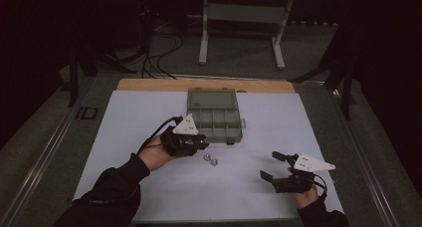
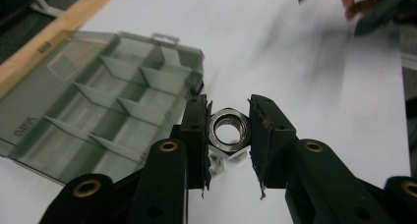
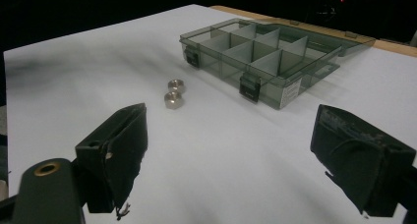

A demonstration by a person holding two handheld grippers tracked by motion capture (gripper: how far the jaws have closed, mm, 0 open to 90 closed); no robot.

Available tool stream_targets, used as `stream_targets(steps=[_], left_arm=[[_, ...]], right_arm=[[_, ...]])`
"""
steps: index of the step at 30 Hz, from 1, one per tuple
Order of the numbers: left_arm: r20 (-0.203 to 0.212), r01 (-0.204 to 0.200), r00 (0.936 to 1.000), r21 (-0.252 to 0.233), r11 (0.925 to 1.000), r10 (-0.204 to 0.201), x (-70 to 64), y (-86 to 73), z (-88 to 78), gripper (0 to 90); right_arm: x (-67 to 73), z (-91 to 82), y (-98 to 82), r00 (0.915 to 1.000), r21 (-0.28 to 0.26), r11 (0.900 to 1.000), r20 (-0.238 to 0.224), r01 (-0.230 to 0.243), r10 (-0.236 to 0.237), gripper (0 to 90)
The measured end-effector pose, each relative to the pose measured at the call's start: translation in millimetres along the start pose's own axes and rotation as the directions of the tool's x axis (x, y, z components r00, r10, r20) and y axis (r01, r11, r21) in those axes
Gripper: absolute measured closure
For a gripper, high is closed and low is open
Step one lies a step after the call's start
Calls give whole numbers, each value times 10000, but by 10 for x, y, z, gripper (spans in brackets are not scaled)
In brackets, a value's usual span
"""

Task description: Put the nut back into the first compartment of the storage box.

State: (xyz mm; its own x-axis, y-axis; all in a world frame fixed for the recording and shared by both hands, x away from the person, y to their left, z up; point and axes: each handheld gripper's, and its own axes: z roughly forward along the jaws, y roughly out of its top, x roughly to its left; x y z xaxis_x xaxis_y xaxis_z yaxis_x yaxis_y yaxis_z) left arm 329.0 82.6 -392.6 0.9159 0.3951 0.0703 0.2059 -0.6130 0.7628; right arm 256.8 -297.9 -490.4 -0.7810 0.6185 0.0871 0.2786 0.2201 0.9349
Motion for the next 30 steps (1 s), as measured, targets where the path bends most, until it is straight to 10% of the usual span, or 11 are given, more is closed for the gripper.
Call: stream_targets(steps=[15,30], left_arm=[[-879,843,9925,-154,9963,-854,402,219,6,699],[-2018,2421,9485,-352,9696,-2442,940,141,267,699]], right_arm=[[10,-2,4,10000,4,10000,-33,-18,18,142],[2,6,-2,10000,9,10000,-46,-29,29,141]])
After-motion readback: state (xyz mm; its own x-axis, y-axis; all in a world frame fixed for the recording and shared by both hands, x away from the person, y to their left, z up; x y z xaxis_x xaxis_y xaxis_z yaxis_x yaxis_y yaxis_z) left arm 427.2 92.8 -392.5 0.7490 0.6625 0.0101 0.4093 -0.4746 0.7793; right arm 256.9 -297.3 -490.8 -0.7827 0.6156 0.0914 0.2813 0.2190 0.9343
